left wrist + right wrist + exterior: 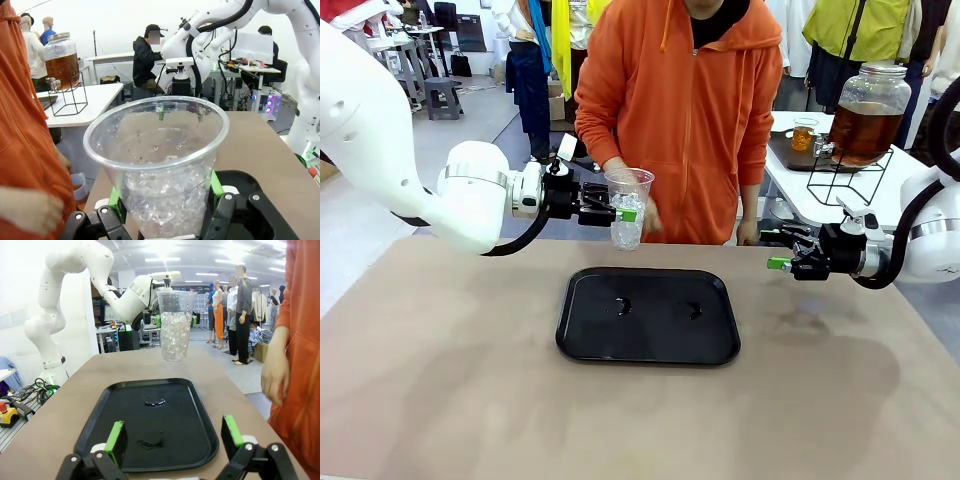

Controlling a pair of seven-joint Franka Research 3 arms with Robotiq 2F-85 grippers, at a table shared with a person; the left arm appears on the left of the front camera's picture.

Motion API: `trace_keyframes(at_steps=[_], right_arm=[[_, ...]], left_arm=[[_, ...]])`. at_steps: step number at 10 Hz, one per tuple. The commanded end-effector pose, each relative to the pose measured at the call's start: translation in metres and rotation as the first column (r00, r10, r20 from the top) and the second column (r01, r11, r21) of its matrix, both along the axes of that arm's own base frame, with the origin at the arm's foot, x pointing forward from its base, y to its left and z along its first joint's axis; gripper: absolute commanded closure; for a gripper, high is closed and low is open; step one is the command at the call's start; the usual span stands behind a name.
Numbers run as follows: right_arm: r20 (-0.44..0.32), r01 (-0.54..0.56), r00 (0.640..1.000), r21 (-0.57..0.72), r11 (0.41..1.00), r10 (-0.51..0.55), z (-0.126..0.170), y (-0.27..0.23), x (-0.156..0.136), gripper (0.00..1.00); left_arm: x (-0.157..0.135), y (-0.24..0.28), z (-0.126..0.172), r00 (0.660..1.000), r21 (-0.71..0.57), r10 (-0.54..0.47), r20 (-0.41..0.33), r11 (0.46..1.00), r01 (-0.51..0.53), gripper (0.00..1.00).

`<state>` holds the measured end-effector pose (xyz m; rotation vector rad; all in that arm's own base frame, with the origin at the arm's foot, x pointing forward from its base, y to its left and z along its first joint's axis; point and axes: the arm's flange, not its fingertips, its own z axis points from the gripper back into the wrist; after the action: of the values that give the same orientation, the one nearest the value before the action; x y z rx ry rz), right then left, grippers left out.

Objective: Pour the drink into the iced cup.
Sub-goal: Open the gripper to release the iced cup you were holding.

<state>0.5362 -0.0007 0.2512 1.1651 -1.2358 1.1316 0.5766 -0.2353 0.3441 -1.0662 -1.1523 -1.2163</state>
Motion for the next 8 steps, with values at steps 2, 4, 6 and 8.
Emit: trace_keyframes(at_steps=[2,4,6,8], right_arm=[[0.005,0.003,1.0,0.004,1.0,-0.003,0.0026,0.0015,0.0009,0.0],[0.005,0.003,1.0,0.004,1.0,-0.003,0.0026,0.0015,0.0009,0.0],[0.005,0.003,1.0,0.004,1.0,-0.003,0.0026,0.0015,0.0009,0.0],[0.005,0.003,1.0,0.004,1.0,-0.003,0.0026,0.0015,0.0009,0.0]], left_arm=[[-0.0013,-0.0005,0.0053,1.0,-0.016,0.009,0.0,1.0,-0.009,0.23],[-0.0013,-0.0005,0.0053,1.0,-0.016,0.009,0.0,1.0,-0.009,0.23],[-0.0013,-0.0005,0.0053,1.0,-0.016,0.009,0.0,1.0,-0.009,0.23],[-0.0013,-0.0005,0.0053,1.0,-0.016,0.009,0.0,1.0,-0.009,0.23]])
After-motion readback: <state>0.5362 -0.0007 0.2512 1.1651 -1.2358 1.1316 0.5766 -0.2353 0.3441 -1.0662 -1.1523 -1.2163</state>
